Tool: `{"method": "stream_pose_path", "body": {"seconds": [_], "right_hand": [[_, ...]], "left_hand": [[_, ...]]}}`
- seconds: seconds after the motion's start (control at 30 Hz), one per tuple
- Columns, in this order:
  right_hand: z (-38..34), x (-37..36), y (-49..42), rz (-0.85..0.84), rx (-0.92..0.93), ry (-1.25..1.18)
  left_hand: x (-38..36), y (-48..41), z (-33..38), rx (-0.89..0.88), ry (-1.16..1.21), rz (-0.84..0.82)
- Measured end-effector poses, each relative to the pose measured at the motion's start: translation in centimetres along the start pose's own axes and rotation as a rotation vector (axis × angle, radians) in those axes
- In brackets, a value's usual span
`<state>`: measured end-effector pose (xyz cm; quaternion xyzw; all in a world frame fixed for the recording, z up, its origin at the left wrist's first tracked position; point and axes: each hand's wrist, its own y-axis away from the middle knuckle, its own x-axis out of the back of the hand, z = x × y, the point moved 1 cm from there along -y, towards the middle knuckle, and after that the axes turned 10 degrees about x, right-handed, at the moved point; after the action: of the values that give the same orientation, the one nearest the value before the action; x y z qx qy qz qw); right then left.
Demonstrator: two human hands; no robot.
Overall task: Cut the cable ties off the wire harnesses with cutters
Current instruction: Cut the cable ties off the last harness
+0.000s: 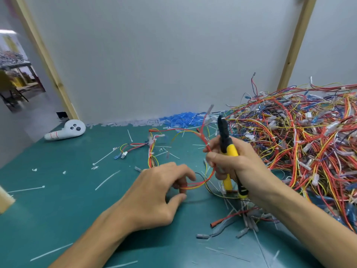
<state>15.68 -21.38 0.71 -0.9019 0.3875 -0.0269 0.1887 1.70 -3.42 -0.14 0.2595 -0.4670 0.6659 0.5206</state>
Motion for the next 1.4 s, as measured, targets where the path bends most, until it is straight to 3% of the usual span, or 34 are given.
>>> {"method": "stream_pose_path", "body": {"seconds": [0.13, 0.23, 0.3, 0.47, 0.6, 0.73, 0.93, 1.07, 1.2, 1.3, 1.4], "right_hand": [[-0.8, 0.8, -0.4, 0.023, 0.054, -0.178], [-1.5, 1.1, -0.3, -0.014, 0.051, -0.335], [-1.8, 1.4, -0.3, -0.044, 0.038, -0.417], [-1.4, 1.5, -0.2, -0.102, 0.044, -0.391], [-0.9, 1.3, -0.5, -0.008, 0.103, -0.241], [-0.9, 1.2, -0.5, 0.163, 0.114, -0.223], [-0.9, 1.5, 0.0, 0.352, 0.272, -0.074], [-0.5, 1.4, 0.3, 0.426, 0.333, -0.033], [-0.2, 0.7, 0.4, 0.529, 0.087, -0.586], [0.2, 0.6, 0.4, 0.595, -0.048, -0.781], [0.4, 0.5, 0.6, 0.577, -0.14, -0.88]], "left_hand": [[0.4, -0.9, -0.8, -0.068, -0.271, 0.24], [1.2, -1.1, -2.1, 0.128, -0.328, 0.518], [1.6, -1.0, -2.8, 0.269, -0.314, 0.59], [0.5, -1.2, -3.3, 0.515, 0.002, 0.399], [0.9, -1.3, -2.8, 0.509, 0.445, 0.451], [2.3, -1.5, -1.6, 0.326, 0.69, 0.489], [4.5, -5.2, 2.3, 0.115, 0.378, 0.462], [6.9, -9.5, 7.5, -0.002, 0.323, 0.471], [8.3, -14.9, 13.9, -0.095, 0.346, 0.442], [7.0, -18.0, 18.6, -0.09, 0.345, 0.161], [4.7, -19.4, 20.9, -0.021, 0.061, -0.065]]}}
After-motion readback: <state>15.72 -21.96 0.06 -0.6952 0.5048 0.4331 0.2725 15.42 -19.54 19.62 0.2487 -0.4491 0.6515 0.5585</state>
